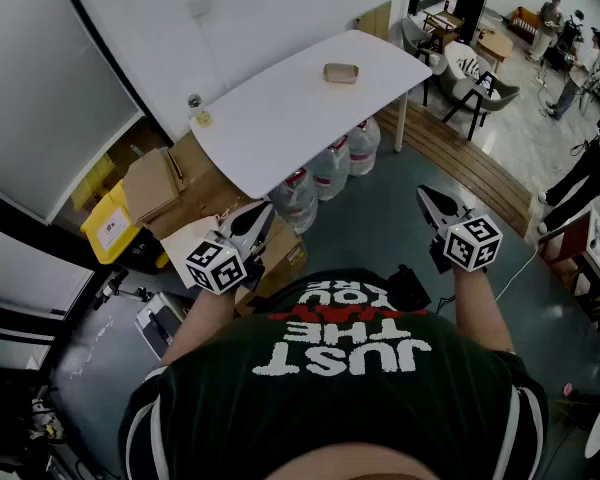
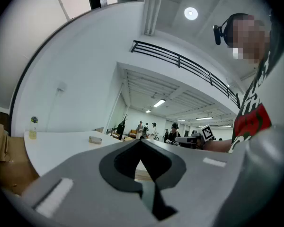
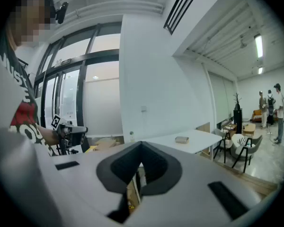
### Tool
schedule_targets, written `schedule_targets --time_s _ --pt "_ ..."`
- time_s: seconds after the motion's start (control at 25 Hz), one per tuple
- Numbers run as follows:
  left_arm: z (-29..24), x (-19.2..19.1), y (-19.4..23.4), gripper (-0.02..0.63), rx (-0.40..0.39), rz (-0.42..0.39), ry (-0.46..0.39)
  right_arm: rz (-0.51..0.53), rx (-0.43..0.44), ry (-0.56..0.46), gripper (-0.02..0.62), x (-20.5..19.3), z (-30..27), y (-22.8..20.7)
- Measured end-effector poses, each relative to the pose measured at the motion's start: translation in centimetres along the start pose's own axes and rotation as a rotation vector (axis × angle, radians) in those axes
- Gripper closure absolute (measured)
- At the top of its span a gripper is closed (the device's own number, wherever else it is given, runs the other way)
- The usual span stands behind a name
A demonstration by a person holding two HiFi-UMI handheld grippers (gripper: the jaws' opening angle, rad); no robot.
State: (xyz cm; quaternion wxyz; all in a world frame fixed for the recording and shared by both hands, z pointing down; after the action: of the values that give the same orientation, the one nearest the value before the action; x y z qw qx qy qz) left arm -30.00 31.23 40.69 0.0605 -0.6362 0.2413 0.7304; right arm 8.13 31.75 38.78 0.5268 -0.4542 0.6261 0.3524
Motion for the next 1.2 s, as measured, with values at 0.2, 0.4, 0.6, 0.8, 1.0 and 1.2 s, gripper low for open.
schedule_targets --time_s 0.2,0.4,0.6,0.8,1.0,1.2 --pt "-0.1 -0.4 0.0 0.598 -0.001 -0.004 0.000 0.010 -0.001 0.008 0.591 -0.3 -0.1 -0.1" --pt "-0.1 -0.5 0.4 0.598 0.007 0.003 -0.006 0.019 -0.001 0.013 0.591 -0.2 -0.4 -0.3" --pt "-0.8 -0.6 0.3 0.598 0.011 0.002 -0.007 0.020 -0.001 0.012 0.591 -0.1 -0.3 -1.2" --pt "-1.4 -0.5 0.3 0.598 0.011 0.006 -0.003 0.034 0.003 0.003 0.589 0.2 -0.3 -1.5" --pt "-3.5 -0.7 -0.5 0.598 0.008 -0.001 0.000 0.031 0.007 0.001 0.589 0.3 0.3 -3.1" --pt "-7.3 -1.3 -1.9 0.598 0.003 0.004 -0.008 0.046 0.032 0.009 0.589 0.2 1.9 -5.9"
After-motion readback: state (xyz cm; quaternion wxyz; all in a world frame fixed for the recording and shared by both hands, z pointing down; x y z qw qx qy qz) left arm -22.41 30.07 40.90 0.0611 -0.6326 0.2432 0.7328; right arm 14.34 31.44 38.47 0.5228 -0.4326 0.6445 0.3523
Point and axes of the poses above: the fingertips, and each gripper's own axes: z backward along the fingers, y to its left, x out of its top, the point moved 6 cm from there along z, backward along the fingers, and after that the axes turned 15 degrees about -x, right-handed, at the moved point
